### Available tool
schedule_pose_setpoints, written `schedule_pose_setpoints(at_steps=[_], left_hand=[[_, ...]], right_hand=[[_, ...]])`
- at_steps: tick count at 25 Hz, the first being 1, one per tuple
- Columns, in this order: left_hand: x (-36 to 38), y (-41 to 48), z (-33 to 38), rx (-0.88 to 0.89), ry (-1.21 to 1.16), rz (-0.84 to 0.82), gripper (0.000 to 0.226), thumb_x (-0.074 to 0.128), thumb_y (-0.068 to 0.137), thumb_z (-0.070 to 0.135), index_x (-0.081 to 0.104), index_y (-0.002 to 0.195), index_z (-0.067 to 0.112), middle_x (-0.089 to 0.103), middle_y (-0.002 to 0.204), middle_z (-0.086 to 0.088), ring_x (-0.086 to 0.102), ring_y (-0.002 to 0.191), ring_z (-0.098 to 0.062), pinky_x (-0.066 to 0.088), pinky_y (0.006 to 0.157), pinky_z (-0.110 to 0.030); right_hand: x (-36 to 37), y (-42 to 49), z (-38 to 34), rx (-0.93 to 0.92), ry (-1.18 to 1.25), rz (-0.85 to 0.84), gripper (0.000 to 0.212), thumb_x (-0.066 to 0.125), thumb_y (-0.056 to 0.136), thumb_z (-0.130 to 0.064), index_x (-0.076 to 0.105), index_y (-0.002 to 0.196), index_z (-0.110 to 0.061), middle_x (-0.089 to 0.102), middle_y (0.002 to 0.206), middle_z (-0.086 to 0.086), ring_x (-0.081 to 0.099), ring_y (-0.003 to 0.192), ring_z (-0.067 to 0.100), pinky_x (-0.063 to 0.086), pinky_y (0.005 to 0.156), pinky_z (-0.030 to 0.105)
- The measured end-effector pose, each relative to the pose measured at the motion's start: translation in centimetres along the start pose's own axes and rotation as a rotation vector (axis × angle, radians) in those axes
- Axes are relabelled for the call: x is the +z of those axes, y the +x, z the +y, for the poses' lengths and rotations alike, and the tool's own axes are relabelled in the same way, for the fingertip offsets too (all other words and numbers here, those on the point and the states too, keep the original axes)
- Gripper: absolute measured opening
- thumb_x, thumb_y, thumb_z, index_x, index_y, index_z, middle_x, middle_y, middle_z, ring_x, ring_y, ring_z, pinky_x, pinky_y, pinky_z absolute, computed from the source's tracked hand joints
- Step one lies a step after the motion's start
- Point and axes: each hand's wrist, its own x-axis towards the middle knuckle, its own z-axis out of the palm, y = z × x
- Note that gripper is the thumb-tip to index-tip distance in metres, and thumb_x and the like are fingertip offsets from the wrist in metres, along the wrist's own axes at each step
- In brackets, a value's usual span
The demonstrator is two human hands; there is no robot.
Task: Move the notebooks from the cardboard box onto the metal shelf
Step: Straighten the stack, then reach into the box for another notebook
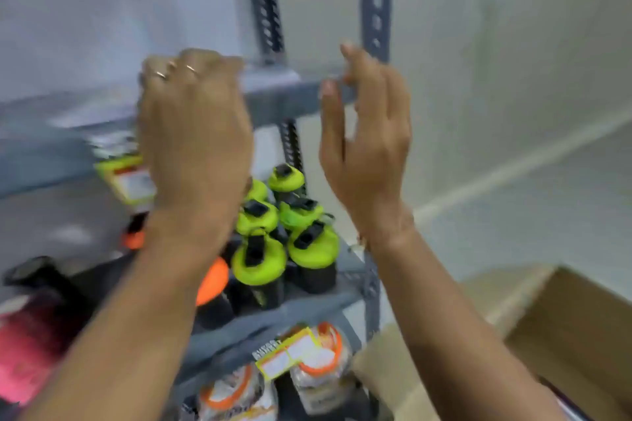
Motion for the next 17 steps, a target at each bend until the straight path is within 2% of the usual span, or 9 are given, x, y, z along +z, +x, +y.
schedule_pose_setpoints(at_steps=[1, 2, 4, 5, 8, 10, 12, 14, 17], left_hand=[[2.2, -3.5, 4.0, 0.045, -0.223, -0.019, 0.023, 0.054, 0.083, 0.002, 0.071, 0.097, 0.008, 0.069, 0.101, -0.017, 0.059, 0.095, -0.036, 0.041, 0.083, -0.042], [4.8, -7.7, 7.9, 0.015, -0.480, -0.131, 0.022, 0.054, 0.079, 0.001, 0.073, 0.089, 0.009, 0.070, 0.095, -0.014, 0.060, 0.091, -0.030, 0.042, 0.082, -0.037], [9.9, -17.4, 15.5, -0.186, -0.882, -0.548, 0.022, 0.052, 0.076, 0.006, 0.074, 0.077, 0.008, 0.069, 0.090, -0.012, 0.061, 0.085, -0.020, 0.045, 0.078, -0.030], [12.0, -22.3, 18.3, -0.248, -0.947, -0.798, 0.025, 0.050, 0.076, 0.010, 0.075, 0.077, 0.009, 0.070, 0.091, -0.012, 0.061, 0.085, -0.018, 0.047, 0.078, -0.029], [16.3, -37.8, 23.7, -0.036, -0.765, -1.660, 0.032, 0.046, 0.084, 0.009, 0.072, 0.102, 0.013, 0.070, 0.112, -0.010, 0.063, 0.105, -0.024, 0.050, 0.086, -0.030], [17.6, -45.9, 23.6, 0.092, -0.491, -2.005, 0.035, 0.047, 0.089, 0.008, 0.060, 0.121, 0.012, 0.060, 0.130, -0.012, 0.057, 0.118, -0.028, 0.046, 0.094, -0.030], [18.5, -51.3, 23.0, 0.047, -0.167, -2.126, 0.040, 0.047, 0.091, 0.011, 0.048, 0.130, 0.008, 0.051, 0.138, -0.014, 0.050, 0.126, -0.029, 0.043, 0.100, -0.032], [19.0, -54.1, 23.1, -0.052, 0.041, -2.113, 0.040, 0.047, 0.090, 0.011, 0.045, 0.130, 0.005, 0.050, 0.138, -0.015, 0.050, 0.126, -0.030, 0.044, 0.099, -0.035], [19.3, -55.7, 25.0, -0.146, 0.121, -2.078, 0.036, 0.052, 0.087, 0.009, 0.053, 0.122, 0.002, 0.057, 0.129, -0.017, 0.056, 0.117, -0.033, 0.049, 0.096, -0.038]], right_hand=[[-2.7, -4.3, 2.6, 0.065, -0.020, 0.077, 0.028, 0.045, 0.094, -0.015, 0.058, 0.112, 0.003, 0.067, 0.097, 0.023, 0.057, 0.088, 0.033, 0.049, 0.076, 0.041], [-5.8, -9.2, 5.8, 0.197, -0.114, 0.080, 0.026, 0.042, 0.095, -0.015, 0.055, 0.113, -0.001, 0.064, 0.102, 0.021, 0.055, 0.093, 0.031, 0.049, 0.080, 0.042], [-13.1, -19.4, 12.3, 0.713, -0.352, 0.028, 0.027, 0.040, 0.093, -0.013, 0.053, 0.116, -0.007, 0.059, 0.113, 0.018, 0.049, 0.106, 0.029, 0.040, 0.097, 0.039], [-16.5, -24.0, 14.9, 0.984, -0.482, 0.029, 0.031, 0.041, 0.088, -0.011, 0.054, 0.116, -0.005, 0.058, 0.118, 0.020, 0.046, 0.111, 0.028, 0.033, 0.102, 0.035], [-27.2, -35.1, 19.3, 1.680, -0.945, -0.017, 0.041, 0.050, 0.087, -0.013, 0.050, 0.125, 0.002, 0.051, 0.132, 0.025, 0.041, 0.125, 0.038, 0.031, 0.108, 0.044], [-31.6, -39.8, 19.4, 2.110, -1.045, -0.043, 0.054, 0.058, 0.087, -0.024, 0.040, 0.131, 0.002, 0.038, 0.141, 0.024, 0.032, 0.131, 0.041, 0.029, 0.109, 0.047], [-34.0, -43.1, 18.9, 2.325, -1.027, -0.060, 0.070, 0.064, 0.083, -0.032, 0.031, 0.135, 0.002, 0.029, 0.143, 0.022, 0.027, 0.132, 0.039, 0.029, 0.109, 0.046], [-35.3, -45.4, 18.2, 2.300, -1.050, -0.132, 0.069, 0.065, 0.083, -0.032, 0.031, 0.134, 0.000, 0.030, 0.142, 0.021, 0.029, 0.129, 0.038, 0.033, 0.106, 0.044], [-36.8, -46.9, 17.7, 2.274, -1.052, -0.057, 0.062, 0.069, 0.081, -0.028, 0.041, 0.129, 0.000, 0.039, 0.137, 0.021, 0.038, 0.125, 0.039, 0.037, 0.102, 0.041]])
